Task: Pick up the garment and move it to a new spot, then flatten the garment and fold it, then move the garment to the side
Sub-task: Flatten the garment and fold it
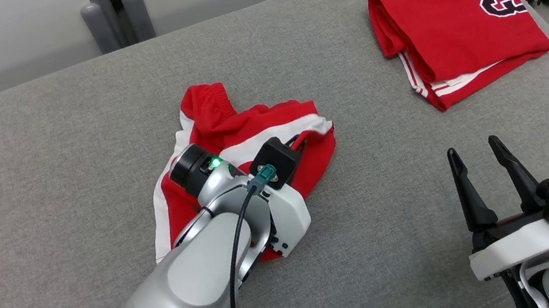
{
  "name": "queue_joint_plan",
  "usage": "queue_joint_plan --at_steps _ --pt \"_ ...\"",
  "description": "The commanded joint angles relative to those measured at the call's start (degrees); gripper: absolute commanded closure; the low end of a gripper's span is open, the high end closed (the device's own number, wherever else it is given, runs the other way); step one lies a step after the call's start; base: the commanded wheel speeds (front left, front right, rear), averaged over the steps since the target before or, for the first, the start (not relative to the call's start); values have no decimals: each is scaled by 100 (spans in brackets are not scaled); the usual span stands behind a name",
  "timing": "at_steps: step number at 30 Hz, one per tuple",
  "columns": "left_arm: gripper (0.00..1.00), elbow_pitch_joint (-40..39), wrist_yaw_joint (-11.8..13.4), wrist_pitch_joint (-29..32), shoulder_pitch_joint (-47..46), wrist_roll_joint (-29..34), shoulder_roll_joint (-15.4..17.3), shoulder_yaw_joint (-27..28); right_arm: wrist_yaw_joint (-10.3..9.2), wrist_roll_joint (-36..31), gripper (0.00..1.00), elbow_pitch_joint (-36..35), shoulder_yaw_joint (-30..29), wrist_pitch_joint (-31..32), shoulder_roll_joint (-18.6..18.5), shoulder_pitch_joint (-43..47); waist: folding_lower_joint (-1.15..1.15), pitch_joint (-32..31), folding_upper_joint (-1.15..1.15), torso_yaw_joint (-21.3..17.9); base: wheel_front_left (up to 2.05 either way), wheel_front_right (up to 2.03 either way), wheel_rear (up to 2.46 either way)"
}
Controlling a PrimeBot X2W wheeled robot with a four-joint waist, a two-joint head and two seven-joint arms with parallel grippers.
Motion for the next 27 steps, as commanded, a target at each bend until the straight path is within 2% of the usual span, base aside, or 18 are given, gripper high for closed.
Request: queue_joint_plan --at_steps 1,7,9,13,17,19,22,27 --pt "100 -47 27 -221 -171 -142 23 -38 -2 37 0 14 2 -2 -15 -20 0 -14 0 8 0 0 0" --pt "100 -503 90 -1011 -441 -716 19 -85 -2 22 0 41 46 -2 -15 -72 0 -71 0 38 0 0 0" --pt "100 -813 75 -1130 -569 -860 21 -66 -2 26 0 57 57 -2 -14 -62 0 -96 0 59 0 0 0" --pt "100 -1503 210 -1176 -611 -1025 27 186 -2 33 0 56 50 -2 -14 -17 0 -128 0 152 0 0 0" --pt "100 -1678 160 -1174 -238 -1157 36 386 -2 8 0 45 27 -2 -15 3 0 -153 0 249 0 0 0" --pt "100 -1703 55 -1176 -5 -1142 45 536 -2 -5 0 21 -28 -2 -16 19 0 -155 0 323 0 0 0" --pt "100 -1800 -133 -1177 773 -1113 311 884 -2 -21 0 -29 -139 -2 -25 111 0 -154 0 535 0 0 0" --pt "100 -1901 -73 -1178 1481 -1052 540 1407 -2 -16 0 -44 -185 -2 -29 172 0 -150 0 722 0 0 0"
